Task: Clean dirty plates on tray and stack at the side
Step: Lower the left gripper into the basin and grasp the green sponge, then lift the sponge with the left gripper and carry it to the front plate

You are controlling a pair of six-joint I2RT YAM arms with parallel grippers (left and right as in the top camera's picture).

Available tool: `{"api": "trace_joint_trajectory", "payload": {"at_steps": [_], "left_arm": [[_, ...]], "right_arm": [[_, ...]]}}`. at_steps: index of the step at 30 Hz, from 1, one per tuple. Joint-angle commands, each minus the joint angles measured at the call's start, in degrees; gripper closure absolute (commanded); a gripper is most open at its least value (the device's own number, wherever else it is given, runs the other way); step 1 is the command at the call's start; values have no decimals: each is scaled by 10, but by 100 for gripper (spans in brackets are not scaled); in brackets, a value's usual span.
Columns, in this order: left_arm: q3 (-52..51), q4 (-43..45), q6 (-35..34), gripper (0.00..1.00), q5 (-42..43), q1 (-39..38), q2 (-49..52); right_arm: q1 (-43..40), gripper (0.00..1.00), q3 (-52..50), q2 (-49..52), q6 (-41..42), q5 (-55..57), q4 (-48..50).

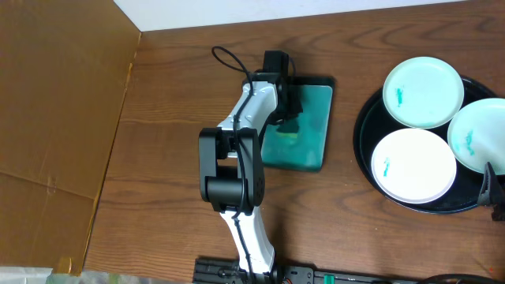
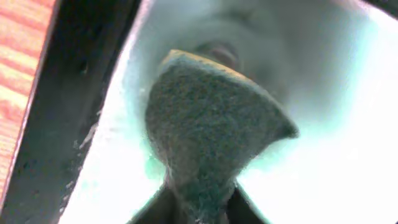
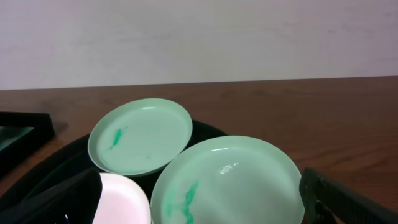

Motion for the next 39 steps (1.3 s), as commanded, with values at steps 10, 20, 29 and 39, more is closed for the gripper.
{"api": "trace_joint_trajectory", "payload": {"at_steps": [10, 20, 29, 39], "left_arm": [[12, -30, -2, 93, -3, 2, -103], [12, -66, -5, 93, -1, -1, -211], [-65, -23, -41, 93, -1, -1, -146], [-18, -52, 7, 93, 50, -2, -228]], "right_arm": [[-6, 1, -1, -3, -7, -2, -2], [-6, 1, -1, -3, -7, -2, -2], [-6, 1, -1, -3, -7, -2, -2], [-6, 1, -1, -3, -7, -2, -2]]}}
